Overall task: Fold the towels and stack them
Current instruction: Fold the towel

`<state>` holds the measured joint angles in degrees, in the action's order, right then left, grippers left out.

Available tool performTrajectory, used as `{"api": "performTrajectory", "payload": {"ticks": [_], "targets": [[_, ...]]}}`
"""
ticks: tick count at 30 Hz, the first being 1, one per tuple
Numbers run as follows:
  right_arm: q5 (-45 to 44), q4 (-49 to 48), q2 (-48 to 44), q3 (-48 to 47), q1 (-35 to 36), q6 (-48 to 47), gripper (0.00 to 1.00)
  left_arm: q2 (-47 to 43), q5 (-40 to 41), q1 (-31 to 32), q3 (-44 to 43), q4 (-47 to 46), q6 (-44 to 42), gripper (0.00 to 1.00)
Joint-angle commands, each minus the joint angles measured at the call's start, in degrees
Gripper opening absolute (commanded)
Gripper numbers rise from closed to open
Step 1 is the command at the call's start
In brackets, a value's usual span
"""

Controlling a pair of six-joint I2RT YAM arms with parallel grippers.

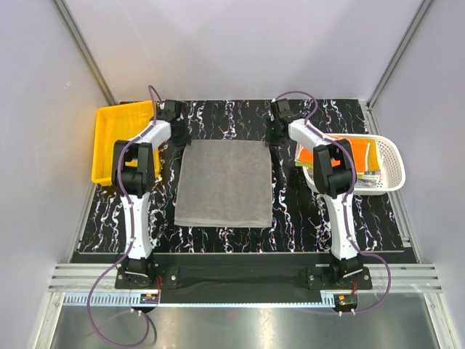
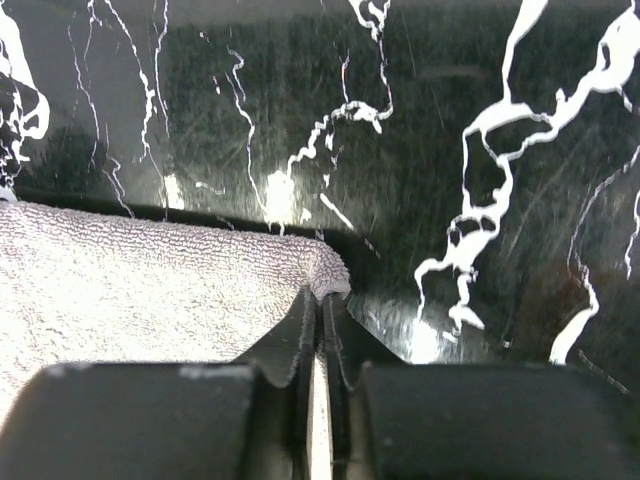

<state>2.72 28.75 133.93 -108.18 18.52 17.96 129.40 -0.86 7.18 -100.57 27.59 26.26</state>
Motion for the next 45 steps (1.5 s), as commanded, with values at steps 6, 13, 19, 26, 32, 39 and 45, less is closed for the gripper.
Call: {"api": "performTrajectory", "payload": {"ticks": [6,13,19,26,32,39,45], "targets": [[5.3,1.6,3.7,-9.2,-2.3,-3.3,0.0,2.7,-1.2,0.2,-3.6,-2.6,2.4,0.12],[5.2,1.0,5.7,-14.4,-2.5,-4.1,0.0,2.0,-3.4,-1.1,-3.6,-6.6,3.8,0.0],[4.9,-2.8,5.6,-15.7,-2.8,-5.1,0.0,0.0,-6.8,-2.3,-1.9,-14.2,3.4,0.0],[4.1,-9.1,1.0,-10.6,-3.2,-5.4,0.0,-5.3,-10.5,-3.0,4.2,-25.7,4.4,0.0],[4.0,-14.3,-6.5,-1.7,-3.3,-4.9,0.0,-12.8,-9.1,-3.1,12.1,-29.4,5.6,0.0],[4.9,-18.9,-17.2,11.7,-3.3,-2.2,0.0,-21.2,-7.9,-3.0,21.9,-30.6,7.5,0.0],[6.8,-23.0,-26.6,25.3,-3.2,1.1,0.0,-28.4,-5.2,-1.4,32.3,-31.6,10.3,0.0]]}}
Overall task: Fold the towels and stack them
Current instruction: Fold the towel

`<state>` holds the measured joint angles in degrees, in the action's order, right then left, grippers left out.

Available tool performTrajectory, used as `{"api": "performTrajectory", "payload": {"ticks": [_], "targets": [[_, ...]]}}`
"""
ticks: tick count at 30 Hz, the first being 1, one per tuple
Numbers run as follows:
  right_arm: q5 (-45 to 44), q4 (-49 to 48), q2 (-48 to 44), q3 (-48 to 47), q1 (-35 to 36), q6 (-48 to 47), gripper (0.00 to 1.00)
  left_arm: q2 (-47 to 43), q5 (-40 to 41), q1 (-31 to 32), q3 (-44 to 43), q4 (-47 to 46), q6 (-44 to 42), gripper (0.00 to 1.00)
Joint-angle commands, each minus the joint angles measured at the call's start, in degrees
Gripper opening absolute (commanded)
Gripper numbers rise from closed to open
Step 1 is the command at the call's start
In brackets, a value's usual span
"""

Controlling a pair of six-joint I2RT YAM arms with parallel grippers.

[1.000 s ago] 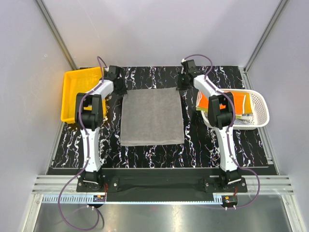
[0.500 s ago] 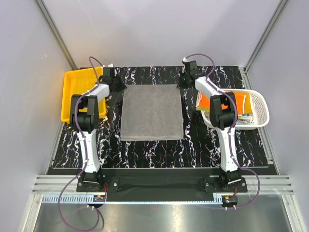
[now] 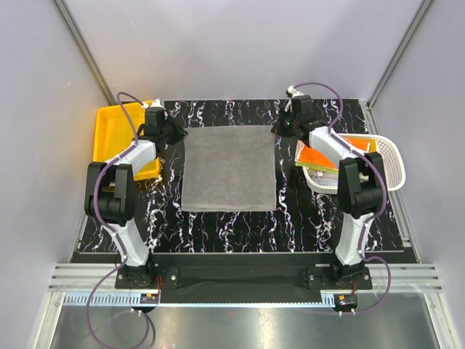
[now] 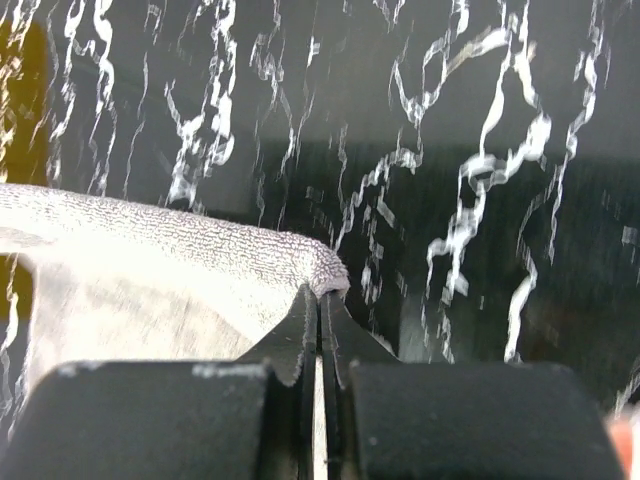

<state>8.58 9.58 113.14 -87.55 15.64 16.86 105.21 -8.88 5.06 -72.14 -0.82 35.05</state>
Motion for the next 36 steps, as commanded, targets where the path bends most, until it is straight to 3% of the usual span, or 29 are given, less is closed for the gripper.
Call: {"api": "performTrajectory", "payload": {"ticks": [1,8,17,27,36], "targets": [[1.4,-4.5,-7.0,6.3,-0.3,2.5,0.0,-5.0,3.6,1.1,5.2,-3.0,2.1,0.0],[2.0,-8.1,-16.3,22.7,0.7,7.3,0.0,-14.8,7.0,2.9,16.7,-1.2,3.6,0.0],[1.1,-9.0,-25.8,33.8,4.0,9.1,0.0,-22.2,10.4,6.2,24.3,2.0,3.2,0.0],[0.6,-6.0,-33.9,38.3,4.8,9.1,0.0,-32.0,14.6,7.0,28.9,6.8,3.9,0.0],[1.4,-5.0,-38.2,42.5,5.3,10.5,0.0,-34.7,12.2,6.9,32.5,8.3,3.7,0.0]]}}
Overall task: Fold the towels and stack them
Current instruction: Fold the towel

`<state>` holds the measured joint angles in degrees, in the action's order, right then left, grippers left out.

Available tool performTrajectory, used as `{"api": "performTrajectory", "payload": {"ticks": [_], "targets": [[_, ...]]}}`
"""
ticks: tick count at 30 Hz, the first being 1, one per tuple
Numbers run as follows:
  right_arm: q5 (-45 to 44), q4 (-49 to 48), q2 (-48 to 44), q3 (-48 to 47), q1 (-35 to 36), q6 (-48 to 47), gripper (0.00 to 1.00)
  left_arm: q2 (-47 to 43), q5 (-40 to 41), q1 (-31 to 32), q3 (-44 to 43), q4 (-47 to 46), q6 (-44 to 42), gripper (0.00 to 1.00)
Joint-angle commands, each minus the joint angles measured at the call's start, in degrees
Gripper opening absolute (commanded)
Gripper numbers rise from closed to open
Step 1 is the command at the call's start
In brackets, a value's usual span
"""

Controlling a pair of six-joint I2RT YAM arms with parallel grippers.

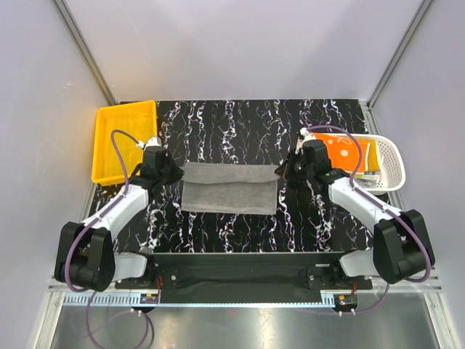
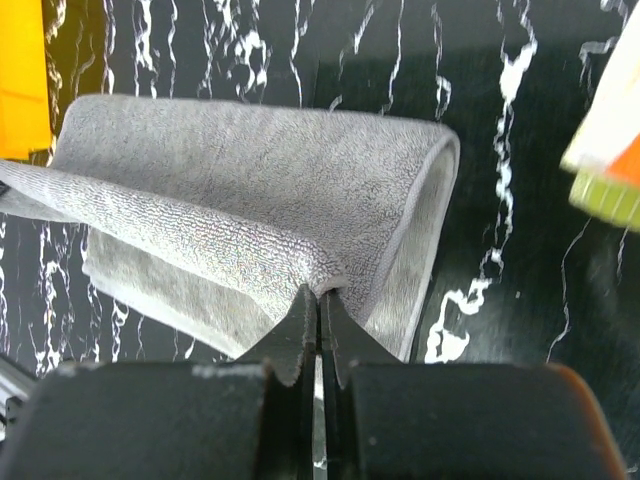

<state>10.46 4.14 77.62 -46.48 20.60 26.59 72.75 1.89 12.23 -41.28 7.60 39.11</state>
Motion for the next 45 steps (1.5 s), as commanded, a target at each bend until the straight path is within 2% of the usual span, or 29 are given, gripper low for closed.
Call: {"api": "performTrajectory", "payload": {"ticks": [1,19,23,27,29,30,31,34,36,40,45], "targets": [[-0.5,0.3,-2.9,2.2,0.4,0.9,0.0,-2.9,1.4,-0.2,2.0,-0.2,-0.4,0.0],[1.7,-4.2,-2.8,11.4,1.1,4.7,0.0,-2.3,0.7,-0.2,8.9,-2.6,-0.2,0.0],[2.7,-6.8,-2.3,12.6,1.4,5.3,0.07,-2.9,0.4,-0.1,8.9,-2.1,-0.3,0.04],[3.6,-6.3,-3.1,13.2,1.6,5.9,0.13,-4.5,0.2,-0.1,8.5,0.5,-0.4,0.24],[4.0,-5.4,-4.4,12.7,1.6,6.2,0.23,-6.0,0.0,-0.1,7.8,1.9,-0.4,0.29],[4.0,-4.5,-5.1,12.4,1.7,6.2,0.33,-6.7,0.5,-0.1,6.9,3.6,-0.4,0.32],[3.6,-2.0,-5.7,11.6,1.7,6.2,0.36,-7.6,0.7,-0.2,6.4,4.4,-0.4,0.35],[1.3,3.7,-8.8,9.0,1.7,5.7,0.5,-10.3,0.8,0.0,3.6,6.7,-0.5,0.37],[-1.0,8.4,-9.9,7.0,1.7,5.6,0.51,-10.2,-0.5,0.3,1.8,7.1,-0.6,0.37],[-3.1,11.0,-8.3,0.5,1.9,5.1,0.53,-5.4,0.2,3.4,-4.9,6.9,0.2,0.37],[-5.1,12.2,4.1,-8.4,3.9,4.0,0.5,5.8,2.0,8.6,-13.7,5.9,0.3,0.36]]}}
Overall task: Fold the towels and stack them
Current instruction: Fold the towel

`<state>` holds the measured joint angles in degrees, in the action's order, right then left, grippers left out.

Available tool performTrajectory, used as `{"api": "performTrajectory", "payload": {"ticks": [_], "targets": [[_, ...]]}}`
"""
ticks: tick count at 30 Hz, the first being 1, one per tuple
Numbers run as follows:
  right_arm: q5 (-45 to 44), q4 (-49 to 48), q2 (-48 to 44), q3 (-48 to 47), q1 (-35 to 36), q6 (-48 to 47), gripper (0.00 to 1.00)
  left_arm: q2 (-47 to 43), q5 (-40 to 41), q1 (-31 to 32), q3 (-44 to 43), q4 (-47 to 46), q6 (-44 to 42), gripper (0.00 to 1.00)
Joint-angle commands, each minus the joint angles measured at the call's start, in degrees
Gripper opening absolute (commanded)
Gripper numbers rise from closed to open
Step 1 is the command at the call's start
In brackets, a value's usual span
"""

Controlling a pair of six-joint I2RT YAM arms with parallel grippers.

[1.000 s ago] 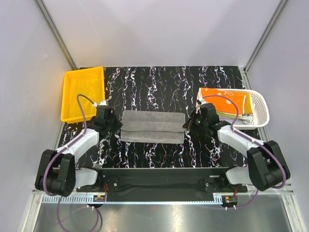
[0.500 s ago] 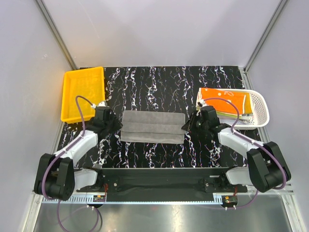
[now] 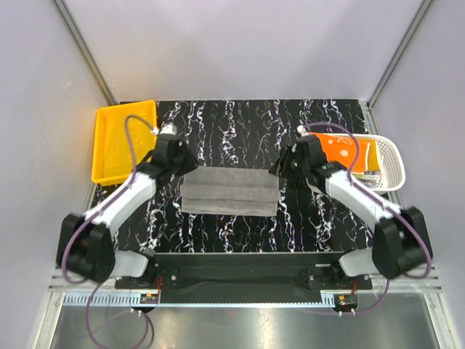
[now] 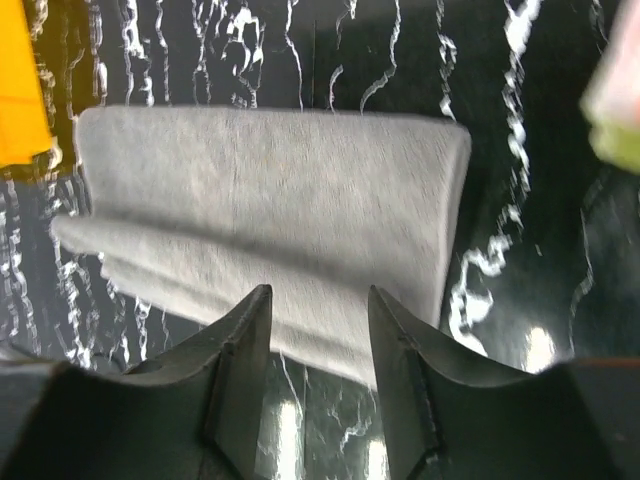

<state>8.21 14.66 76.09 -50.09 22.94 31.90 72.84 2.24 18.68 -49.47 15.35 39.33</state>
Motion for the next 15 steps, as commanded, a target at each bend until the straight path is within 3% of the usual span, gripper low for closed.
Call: {"api": "performTrajectory", "payload": {"ticks": [1,7,15], "targets": [[-2.9,1.7,9.1,-7.4,2.0,-1.4,0.49,9.6,1.8,2.7,-6.9,-2.0,0.0,0.36],[-3.4,1.0,20.0,-12.5,5.6,-0.4,0.46,21.0,-1.6,4.6,-10.9,-4.2,0.6,0.31],[-4.3,0.0,16.8,-7.1,12.0,2.6,0.47,16.0,-1.9,7.4,-1.0,-6.2,0.8,0.29]]}}
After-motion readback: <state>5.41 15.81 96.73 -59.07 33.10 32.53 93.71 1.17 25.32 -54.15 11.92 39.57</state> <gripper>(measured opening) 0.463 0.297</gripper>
